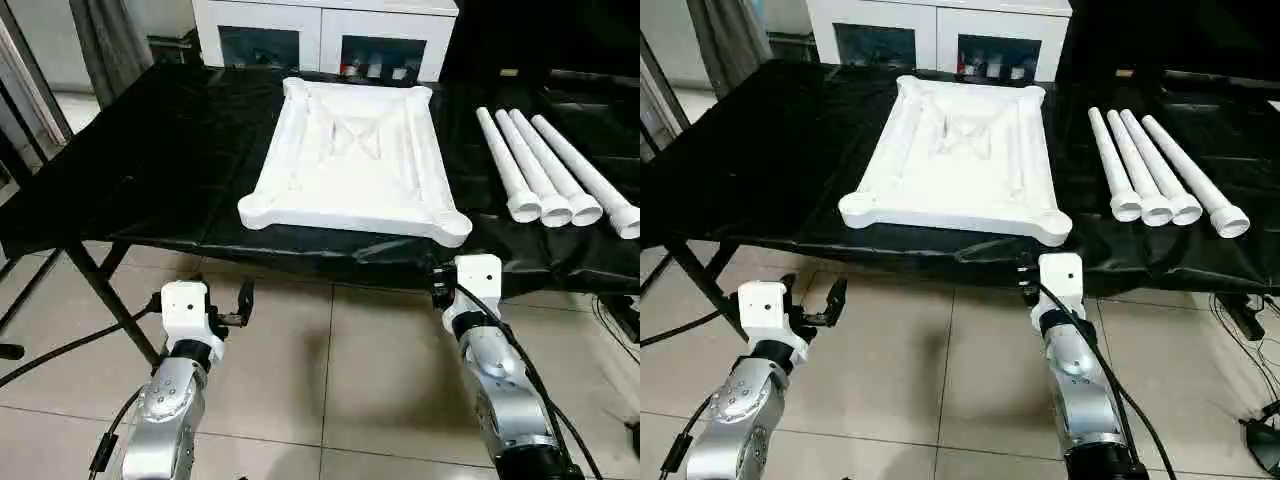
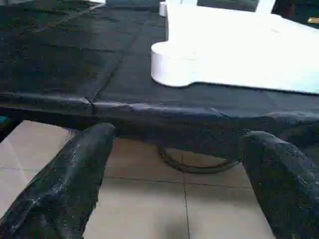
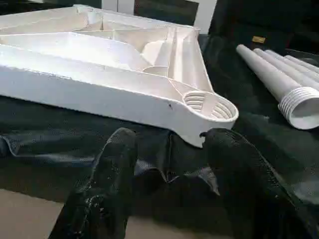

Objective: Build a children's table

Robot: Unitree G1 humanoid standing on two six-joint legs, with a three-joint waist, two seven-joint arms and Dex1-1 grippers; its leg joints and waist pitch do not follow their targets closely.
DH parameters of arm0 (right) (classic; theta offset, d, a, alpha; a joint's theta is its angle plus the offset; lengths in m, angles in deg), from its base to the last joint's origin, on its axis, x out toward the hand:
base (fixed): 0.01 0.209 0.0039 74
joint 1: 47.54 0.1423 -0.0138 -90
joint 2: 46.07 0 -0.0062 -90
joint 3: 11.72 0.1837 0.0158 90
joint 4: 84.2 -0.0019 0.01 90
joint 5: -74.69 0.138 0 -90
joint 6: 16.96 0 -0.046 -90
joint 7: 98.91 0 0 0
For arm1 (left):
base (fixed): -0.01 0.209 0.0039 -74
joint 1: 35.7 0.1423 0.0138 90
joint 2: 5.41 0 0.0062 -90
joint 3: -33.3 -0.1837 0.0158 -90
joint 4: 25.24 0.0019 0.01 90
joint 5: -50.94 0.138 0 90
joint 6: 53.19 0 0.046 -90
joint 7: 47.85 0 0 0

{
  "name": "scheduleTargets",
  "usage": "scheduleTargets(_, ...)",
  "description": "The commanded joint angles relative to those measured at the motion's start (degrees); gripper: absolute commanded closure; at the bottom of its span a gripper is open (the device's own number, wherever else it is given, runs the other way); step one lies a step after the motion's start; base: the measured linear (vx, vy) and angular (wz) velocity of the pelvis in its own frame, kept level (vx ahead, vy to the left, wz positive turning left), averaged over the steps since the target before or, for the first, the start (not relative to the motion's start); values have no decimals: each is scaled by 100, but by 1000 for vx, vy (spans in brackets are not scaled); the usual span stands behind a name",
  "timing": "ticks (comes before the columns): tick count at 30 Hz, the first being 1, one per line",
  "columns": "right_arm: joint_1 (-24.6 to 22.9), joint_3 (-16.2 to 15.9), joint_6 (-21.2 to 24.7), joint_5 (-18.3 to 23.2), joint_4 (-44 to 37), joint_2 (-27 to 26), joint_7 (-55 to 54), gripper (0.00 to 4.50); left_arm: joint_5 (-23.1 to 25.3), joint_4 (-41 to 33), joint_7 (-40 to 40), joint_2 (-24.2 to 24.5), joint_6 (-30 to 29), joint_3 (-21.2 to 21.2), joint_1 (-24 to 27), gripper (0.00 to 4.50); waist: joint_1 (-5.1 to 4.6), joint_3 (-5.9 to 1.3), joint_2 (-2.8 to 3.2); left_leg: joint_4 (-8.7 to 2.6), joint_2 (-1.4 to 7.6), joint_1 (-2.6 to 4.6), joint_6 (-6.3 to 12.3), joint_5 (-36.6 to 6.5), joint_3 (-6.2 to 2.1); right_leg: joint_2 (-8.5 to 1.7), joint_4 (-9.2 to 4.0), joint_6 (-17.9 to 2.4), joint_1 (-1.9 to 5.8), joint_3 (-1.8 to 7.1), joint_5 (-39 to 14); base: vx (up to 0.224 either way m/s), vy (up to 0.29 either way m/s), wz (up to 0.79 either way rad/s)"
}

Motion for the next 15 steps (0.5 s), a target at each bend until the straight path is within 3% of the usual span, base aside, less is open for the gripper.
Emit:
scheduleTargets(1, 14, 15, 54, 44, 39, -10, 0, 211, -13, 18, -23, 18, 36, -18, -39, 2, 8, -317, -1, -479, 424, 28, 736, 169, -100, -285, -262, -1674, 242, 159, 648, 0, 0, 0)
scheduleTargets(2, 274, 56, 959, 235, -769, -148, -56, 211, 286, -701, 490, 53, -913, 73, -424, 2, 8, -317, -3, -479, 424, 29, 734, 150, -99, -287, -264, -1671, 244, 160, 623, 0, 0, 0)
scheduleTargets(3, 565, 103, 1970, 448, -1671, -301, -120, 211, 620, -1505, 1062, 92, -1973, 176, -855, 2, -49, -276, 169, -496, 440, 69, 585, 37, -101, -184, -274, -1625, 245, 150, 805, 0, 0, 0)
scheduleTargets(4, 633, 77, 1807, 499, -1548, -308, -33, 211, 501, -1546, 937, 180, -1928, 208, -986, 2, -24, -324, -88, -467, 455, 55, 572, 167, -168, -271, -208, -1621, 291, 156, 937, 0, 0, 0)
scheduleTargets(5, 678, 36, 1639, 514, -1423, -298, 59, 211, 327, -1580, 817, 235, -1936, 244, -1097, 2, 61, -384, 49, -421, 390, 31, 599, 499, -155, -290, -163, -1593, 283, 138, 984, 0, 0, 0)
scheduleTargets(6, 686, -19, 1541, 489, -1325, -276, 144, 211, 98, -1587, 701, 248, -1992, 278, -1171, 2, 58, -289, 83, -451, 391, 2, 593, 367, -124, -284, -214, -1625, 199, 142, 773, -55, -26, -2)
scheduleTargets(8, 677, -28, 1553, 471, -1310, -265, 153, 211, 58, -1569, 686, 239, -2009, 278, -1172, 2, 47, -246, 66, -510, 394, 9, 435, -154, -91, -265, -276, -1600, 202, 148, 246, 0, 0, 0)
scheduleTargets(9, 663, -35, 1536, 448, -1295, -263, 145, 211, 15, -1532, 651, 237, -1996, 273, -1168, 2, 38, -225, 69, -573, 393, 25, 281, -643, -86, -255, -330, -1512, 209, 149, -314, 0, 0, 0)
scheduleTargets(10, 662, -35, 1533, 445, -1291, -263, 143, 211, 15, -1524, 647, 239, -1994, 272, -1167, 2, 34, -234, 60, -576, 387, 40, 217, -785, -81, -255, -358, -1450, 205, 158, -500, 0, 0, 0)
scheduleTargets(11, 655, -33, 1596, 433, -1336, -268, 132, 211, -22, -1539, 604, 228, -2069, 266, -1163, 2, 42, -278, 94, -574, 380, 62, 100, -780, -88, -248, -357, -1371, 204, 168, -519, 0, 0, 0)
scheduleTargets(13, 648, -18, 1789, 451, -1486, -282, 129, 211, -24, -1679, 565, 222, -2320, 243, -1167, 2, 39, -330, 101, -551, 367, 45, 68, -402, -102, -225, -299, -1350, 223, 163, 55, 0, 0, 0)
scheduleTargets(15, 645, -11, 1976, 472, -1614, -288, 128, 211, -81, -1804, 525, 197, -2528, 244, -1183, 2, 50, -362, 107, -501, 351, 16, 167, 119, -112, -212, -248, -1402, 224, 141, 731, 0, 0, 0)
